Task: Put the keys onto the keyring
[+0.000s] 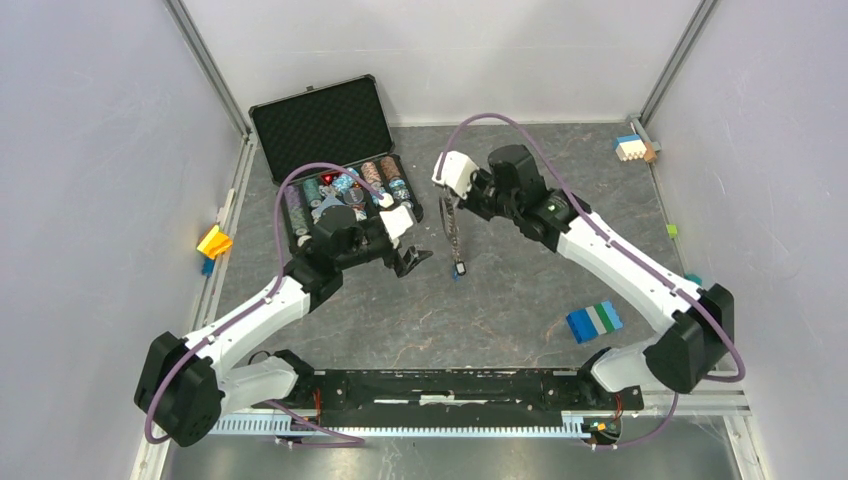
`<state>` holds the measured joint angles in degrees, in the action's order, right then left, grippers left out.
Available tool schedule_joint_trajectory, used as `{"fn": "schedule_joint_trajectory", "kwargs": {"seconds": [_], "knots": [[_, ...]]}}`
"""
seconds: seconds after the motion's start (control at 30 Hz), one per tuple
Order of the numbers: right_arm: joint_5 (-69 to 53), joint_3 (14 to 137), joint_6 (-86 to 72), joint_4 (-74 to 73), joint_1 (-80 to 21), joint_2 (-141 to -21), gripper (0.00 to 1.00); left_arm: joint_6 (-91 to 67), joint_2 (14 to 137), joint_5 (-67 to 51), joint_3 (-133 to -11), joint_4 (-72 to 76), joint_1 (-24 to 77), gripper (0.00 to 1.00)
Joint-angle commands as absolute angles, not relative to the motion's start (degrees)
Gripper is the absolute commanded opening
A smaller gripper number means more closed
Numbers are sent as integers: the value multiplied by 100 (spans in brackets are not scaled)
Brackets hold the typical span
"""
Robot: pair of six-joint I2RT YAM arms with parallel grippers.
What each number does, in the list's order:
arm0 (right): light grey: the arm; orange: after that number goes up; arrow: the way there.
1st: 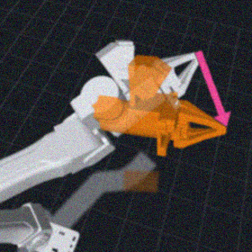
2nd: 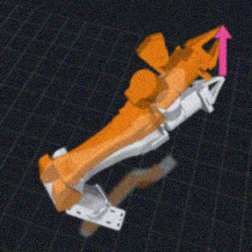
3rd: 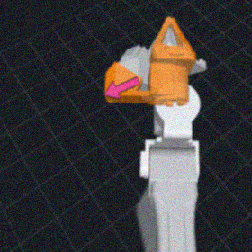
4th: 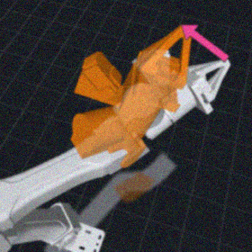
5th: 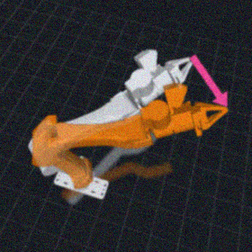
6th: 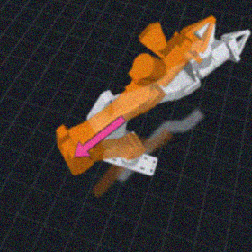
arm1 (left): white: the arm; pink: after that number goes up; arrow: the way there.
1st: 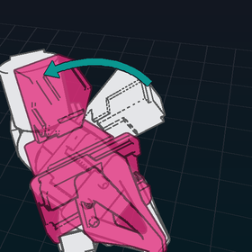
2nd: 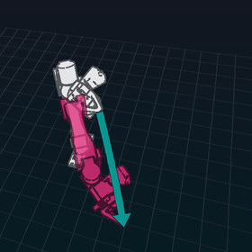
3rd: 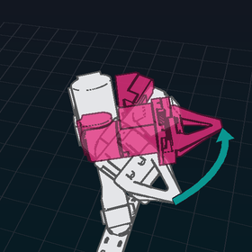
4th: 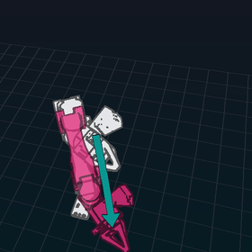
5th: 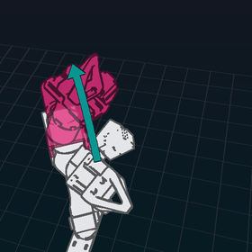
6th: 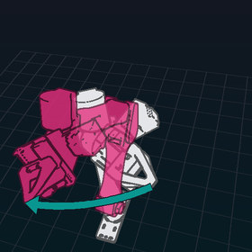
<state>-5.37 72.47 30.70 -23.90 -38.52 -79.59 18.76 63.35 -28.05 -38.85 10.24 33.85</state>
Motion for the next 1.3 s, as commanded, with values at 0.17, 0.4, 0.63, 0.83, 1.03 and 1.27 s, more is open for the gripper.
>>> {"fn": "schedule_joint_trajectory", "kwargs": {"seconds": [0.17,0.4,0.63,0.83,1.03,1.27], "knots": [[-338,7064,3070,-1890,-3133,-8274,0,1621,6187,-2418,-4105,1324,3349,98],[-35,5223,3433,-1372,-2754,-8069,0,1608,6254,-2590,-4113,1305,3349,100],[-118,4402,3656,-1279,-2275,-8077,0,1611,6236,-2698,-4108,1240,3349,100],[-242,4021,3614,-1318,-2219,-8005,0,1677,6224,-2716,-4048,1239,3349,100],[-96,3716,3717,-1304,-2150,-8096,0,1639,6213,-2692,-4062,1239,3349,100],[-234,3605,3749,-1551,-2158,-8095,7,1632,6248,-2694,-4097,1216,3349,100]]}}
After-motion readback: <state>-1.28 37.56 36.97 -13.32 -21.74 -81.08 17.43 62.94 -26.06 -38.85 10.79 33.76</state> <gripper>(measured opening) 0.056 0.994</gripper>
